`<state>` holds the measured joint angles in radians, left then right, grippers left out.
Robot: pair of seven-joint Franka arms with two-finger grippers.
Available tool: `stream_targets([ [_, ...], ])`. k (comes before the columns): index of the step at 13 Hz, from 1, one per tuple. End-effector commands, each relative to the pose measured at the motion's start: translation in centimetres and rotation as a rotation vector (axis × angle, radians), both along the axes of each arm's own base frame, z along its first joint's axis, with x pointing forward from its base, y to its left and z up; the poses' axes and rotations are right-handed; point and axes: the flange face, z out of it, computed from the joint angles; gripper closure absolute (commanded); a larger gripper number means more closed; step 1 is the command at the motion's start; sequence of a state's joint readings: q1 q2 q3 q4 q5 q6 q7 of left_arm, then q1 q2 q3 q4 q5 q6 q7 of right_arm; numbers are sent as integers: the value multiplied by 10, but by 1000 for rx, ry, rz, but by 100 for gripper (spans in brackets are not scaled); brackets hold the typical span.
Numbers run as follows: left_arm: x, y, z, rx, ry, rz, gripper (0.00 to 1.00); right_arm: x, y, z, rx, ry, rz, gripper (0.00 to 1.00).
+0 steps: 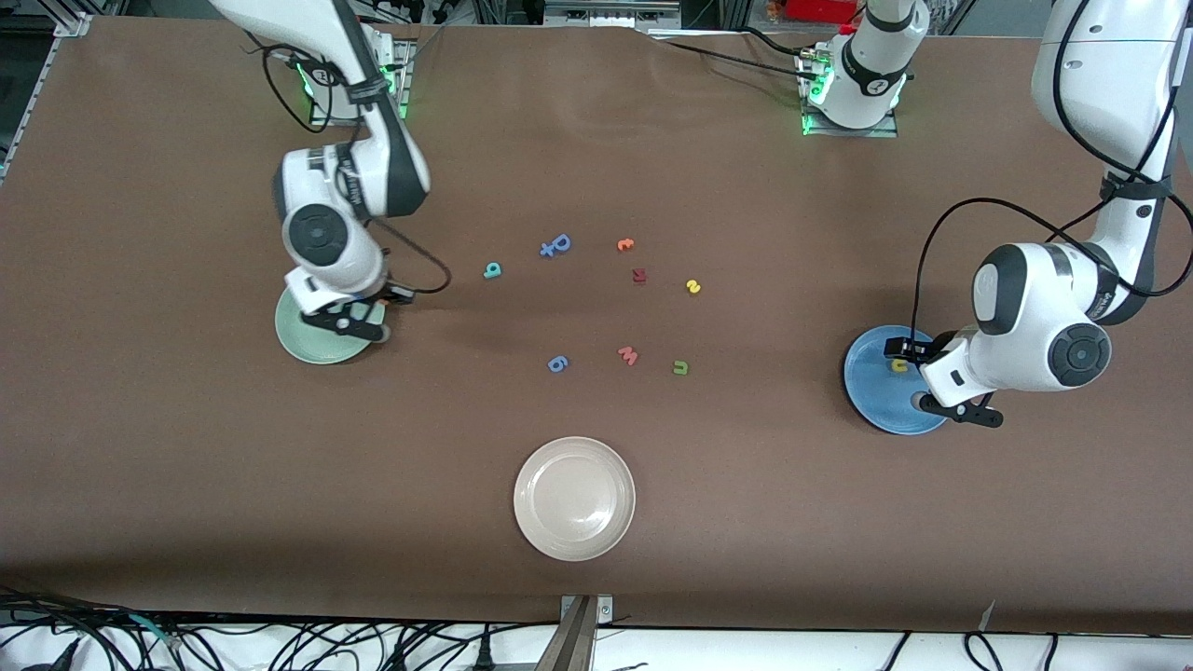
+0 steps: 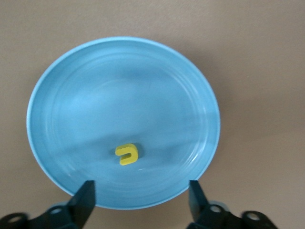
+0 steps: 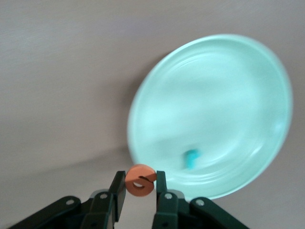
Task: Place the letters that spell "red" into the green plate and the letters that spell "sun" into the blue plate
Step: 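Drop the orange e on the green plate while the left gripper returns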
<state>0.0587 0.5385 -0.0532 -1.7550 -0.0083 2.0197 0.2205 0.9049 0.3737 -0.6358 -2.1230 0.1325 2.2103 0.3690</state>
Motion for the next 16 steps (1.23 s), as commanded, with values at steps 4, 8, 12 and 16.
stream_targets([
  [4, -18, -106, 45, -32, -3, 202, 0, 12, -83, -6, 18, 56, 134, 94],
  [8, -53, -207, 42, -23, -35, 431, 0, 9, -80, -9, 17, 73, 134, 1],
  [12, -118, -280, 5, -3, -128, 516, 0, 1, -51, -10, 12, 91, 62, 1],
  [16, -143, -321, -17, 88, -198, 564, 0, -30, 50, -18, -26, 50, -213, 17],
])
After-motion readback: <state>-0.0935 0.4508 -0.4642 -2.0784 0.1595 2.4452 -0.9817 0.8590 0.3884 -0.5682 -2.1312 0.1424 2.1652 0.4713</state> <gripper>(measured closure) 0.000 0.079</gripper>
